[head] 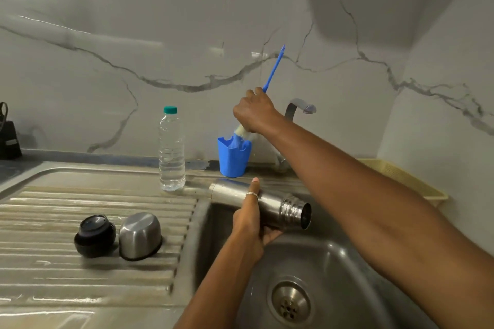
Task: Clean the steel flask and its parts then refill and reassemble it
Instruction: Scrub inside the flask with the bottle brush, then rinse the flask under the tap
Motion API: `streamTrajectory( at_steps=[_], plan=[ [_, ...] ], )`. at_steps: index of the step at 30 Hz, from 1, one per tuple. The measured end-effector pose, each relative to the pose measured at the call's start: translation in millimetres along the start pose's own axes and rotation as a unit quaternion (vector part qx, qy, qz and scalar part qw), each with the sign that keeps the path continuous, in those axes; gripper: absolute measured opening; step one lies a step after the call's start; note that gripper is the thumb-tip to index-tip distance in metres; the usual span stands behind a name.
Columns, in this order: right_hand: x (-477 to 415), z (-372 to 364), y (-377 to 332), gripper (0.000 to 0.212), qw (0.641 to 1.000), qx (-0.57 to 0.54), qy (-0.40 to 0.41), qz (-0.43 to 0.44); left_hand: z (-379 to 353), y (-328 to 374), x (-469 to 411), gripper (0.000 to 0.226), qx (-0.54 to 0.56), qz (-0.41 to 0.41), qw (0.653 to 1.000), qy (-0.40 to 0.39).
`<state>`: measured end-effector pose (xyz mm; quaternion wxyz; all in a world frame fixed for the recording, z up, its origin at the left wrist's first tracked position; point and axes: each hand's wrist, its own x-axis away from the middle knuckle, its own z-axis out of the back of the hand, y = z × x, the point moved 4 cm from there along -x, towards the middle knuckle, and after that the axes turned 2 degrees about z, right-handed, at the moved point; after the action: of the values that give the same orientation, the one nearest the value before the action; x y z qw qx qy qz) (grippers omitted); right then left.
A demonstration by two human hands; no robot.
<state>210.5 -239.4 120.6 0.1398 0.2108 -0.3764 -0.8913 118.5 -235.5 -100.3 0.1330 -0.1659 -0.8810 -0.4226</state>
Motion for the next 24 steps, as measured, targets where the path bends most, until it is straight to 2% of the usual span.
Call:
streamTrajectory(
  at_steps=[9,16,19,22,24],
  plan=[
    [-12.3,-24.9,-22.3,0.020,0.999,0.016,-0.006,0.035,-0.8,2.8,5.2,0.059,-0.017,-0.001,1.000,0.016],
    [2.4,-19.8,-4.9,0.033,0.998,0.011,0.052,0.036,-0.6,4.2,11.4,0.062,-0.010,-0.003,1.000,0.015],
    [23.8,-11.8,2.4,0.026,0.989,-0.048,0.137,0.034,-2.0,6.4,14.5,0.062,0.000,-0.001,1.000,0.015],
    [69.8,-8.6,-1.3,0.010,0.939,-0.165,0.299,0.031,-6.6,8.4,16.9,0.063,0.011,-0.011,1.000,0.014],
    [102.6,-25.8,-6.3,0.006,0.918,-0.237,0.316,0.023,-9.1,7.6,19.8,0.064,0.016,-0.016,1.000,0.015]
  ],
)
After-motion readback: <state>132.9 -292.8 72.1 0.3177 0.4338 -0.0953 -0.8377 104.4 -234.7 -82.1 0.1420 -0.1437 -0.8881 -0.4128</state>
